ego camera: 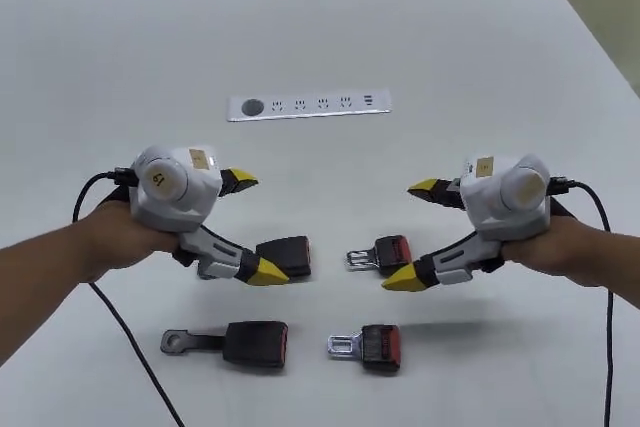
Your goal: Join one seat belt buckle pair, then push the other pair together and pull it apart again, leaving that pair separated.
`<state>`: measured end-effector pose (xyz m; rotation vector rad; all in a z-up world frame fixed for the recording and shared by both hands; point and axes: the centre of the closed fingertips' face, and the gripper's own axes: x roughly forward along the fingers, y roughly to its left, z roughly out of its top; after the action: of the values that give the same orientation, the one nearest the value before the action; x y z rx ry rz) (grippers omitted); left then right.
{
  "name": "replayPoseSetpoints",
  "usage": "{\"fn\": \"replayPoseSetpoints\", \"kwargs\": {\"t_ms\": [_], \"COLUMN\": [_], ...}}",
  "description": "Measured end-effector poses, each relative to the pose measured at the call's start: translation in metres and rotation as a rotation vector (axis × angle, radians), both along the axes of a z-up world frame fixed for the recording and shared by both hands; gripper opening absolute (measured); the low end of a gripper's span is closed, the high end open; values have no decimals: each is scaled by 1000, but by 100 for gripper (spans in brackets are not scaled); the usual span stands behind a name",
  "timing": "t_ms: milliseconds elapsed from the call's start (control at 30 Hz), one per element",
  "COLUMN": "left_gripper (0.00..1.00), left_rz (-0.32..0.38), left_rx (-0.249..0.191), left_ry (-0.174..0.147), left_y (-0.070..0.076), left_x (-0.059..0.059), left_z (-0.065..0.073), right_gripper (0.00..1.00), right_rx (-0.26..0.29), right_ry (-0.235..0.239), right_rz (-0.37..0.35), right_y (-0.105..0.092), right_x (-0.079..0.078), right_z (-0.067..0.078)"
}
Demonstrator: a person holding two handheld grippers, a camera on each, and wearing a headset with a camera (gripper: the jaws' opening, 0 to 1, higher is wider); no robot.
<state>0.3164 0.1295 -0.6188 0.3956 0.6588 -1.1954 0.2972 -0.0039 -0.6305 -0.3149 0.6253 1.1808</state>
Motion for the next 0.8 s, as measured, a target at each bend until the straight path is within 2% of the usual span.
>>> {"fn": "replayPoseSetpoints", "kwargs": {"t_ms": [200,267,367,500,600,667,700,767,800], "left_gripper": [94,90,89,87,79,77,76,73,70], "left_rz": [-20,-30,-48,-67,-88,-101,-110,-126,-136], "left_rx": [17,20,38,42,54,62,71,79,85], "left_ry": [26,40,55,62,47,60,53,58,60], "left_y": [-2,-4,-3,-4,-3,-3,-2,-2,-3], "left_x": [0,-2,-3,-4,-4,-7,-7,-10,-13], "left_z": [-19,-24,-41,-48,-53,-59,-61,-63,-59], "right_gripper": [89,89,88,87,86,83,81,78,77], "right_rx": [-18,-28,-36,-44,-63,-76,-76,-81,-88], "right_ry": [21,27,38,43,50,51,54,57,60], "right_rz": [24,36,46,71,86,104,110,122,126], "right_y": [0,-1,-3,-2,-4,-5,-6,-6,-7], "right_x": [6,7,10,7,6,2,1,0,-1], "right_z": [-18,-25,-35,-41,-49,-50,-51,-55,-57]}}
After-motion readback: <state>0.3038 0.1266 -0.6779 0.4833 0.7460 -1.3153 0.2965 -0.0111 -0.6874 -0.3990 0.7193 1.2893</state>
